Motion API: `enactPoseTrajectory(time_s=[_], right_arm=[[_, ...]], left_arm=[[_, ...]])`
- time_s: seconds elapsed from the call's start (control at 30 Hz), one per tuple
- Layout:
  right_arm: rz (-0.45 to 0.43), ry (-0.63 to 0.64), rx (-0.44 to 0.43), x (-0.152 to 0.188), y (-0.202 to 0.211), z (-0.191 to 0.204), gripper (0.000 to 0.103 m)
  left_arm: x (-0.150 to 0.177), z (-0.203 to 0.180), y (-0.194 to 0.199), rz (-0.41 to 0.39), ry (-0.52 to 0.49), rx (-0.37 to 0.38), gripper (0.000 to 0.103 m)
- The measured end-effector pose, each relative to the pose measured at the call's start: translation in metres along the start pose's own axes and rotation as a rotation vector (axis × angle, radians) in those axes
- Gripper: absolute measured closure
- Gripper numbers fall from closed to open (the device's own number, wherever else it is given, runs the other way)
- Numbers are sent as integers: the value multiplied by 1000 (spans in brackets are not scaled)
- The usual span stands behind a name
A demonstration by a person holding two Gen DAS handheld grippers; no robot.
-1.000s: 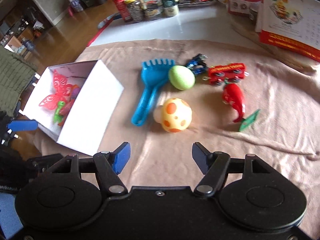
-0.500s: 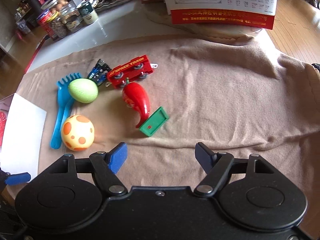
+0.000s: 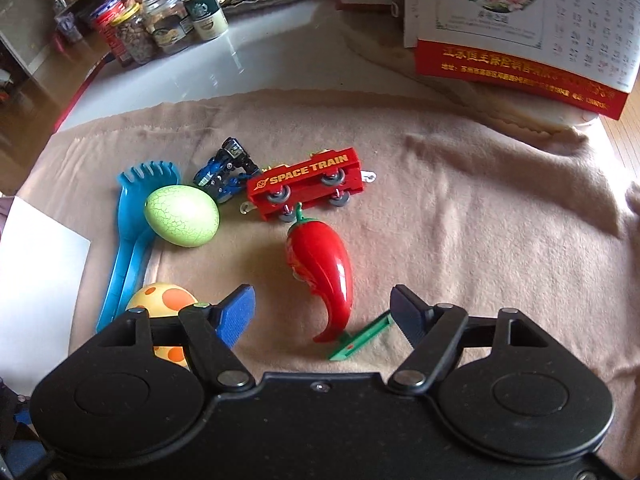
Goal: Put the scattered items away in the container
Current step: 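Withdraw both tools from the box back over the remaining toys, then close the right tool on the green base of the red chili pepper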
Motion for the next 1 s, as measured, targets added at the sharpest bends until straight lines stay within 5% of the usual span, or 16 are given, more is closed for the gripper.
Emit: enactPoseTrajectory(time_s=[0.17, 0.43, 0.5, 1.0], right_arm=[[25, 74, 39, 2, -19, 9, 36], [110, 95, 68, 22, -28, 6, 64], [123, 87, 63, 25, -24, 3, 83], [139, 58, -4, 41, 12, -9, 85]], left_arm=[[-2, 5, 0, 7, 38, 15, 7], [-1, 16, -3, 13, 49, -12, 7], [-1, 18, -4, 11, 49, -19, 7], [-51, 49, -3, -113, 156, -100, 7]])
Point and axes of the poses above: each gripper's, at about its wrist camera, not at the fingertips, and y roughly against the way its jaws point, z to its left, x to its underside, the point moved 9 cm from there along -y, roughly the way its jaws point, and after that the axes turned 10 degrees about -z, right-handed, at the moved point
